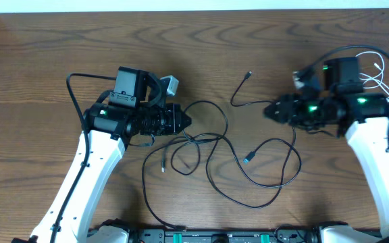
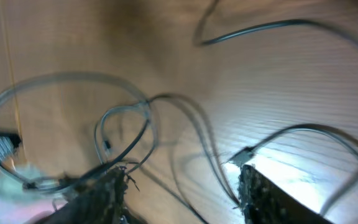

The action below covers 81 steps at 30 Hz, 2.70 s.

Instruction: Untangle cables

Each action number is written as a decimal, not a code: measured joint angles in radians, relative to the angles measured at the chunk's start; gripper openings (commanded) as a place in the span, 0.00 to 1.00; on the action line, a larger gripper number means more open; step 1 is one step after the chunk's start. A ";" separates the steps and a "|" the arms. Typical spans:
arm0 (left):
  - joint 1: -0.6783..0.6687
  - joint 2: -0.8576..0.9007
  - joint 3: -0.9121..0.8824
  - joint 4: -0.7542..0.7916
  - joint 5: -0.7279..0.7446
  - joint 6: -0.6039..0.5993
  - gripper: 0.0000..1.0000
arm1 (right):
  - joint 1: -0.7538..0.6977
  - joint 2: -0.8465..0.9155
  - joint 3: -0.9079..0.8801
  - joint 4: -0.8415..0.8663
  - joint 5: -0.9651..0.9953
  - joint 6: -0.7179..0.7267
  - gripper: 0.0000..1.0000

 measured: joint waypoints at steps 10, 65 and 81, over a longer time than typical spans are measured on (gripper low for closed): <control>0.000 0.000 0.000 0.039 0.308 0.021 0.07 | 0.219 0.024 0.000 0.099 0.117 -0.008 0.68; -0.002 -0.008 0.000 -0.155 0.402 0.074 0.07 | -0.454 0.217 -0.006 0.458 1.198 0.068 0.62; -0.002 -0.008 0.000 -0.080 0.293 0.019 0.07 | -0.482 0.217 -0.006 0.230 0.570 -0.091 0.79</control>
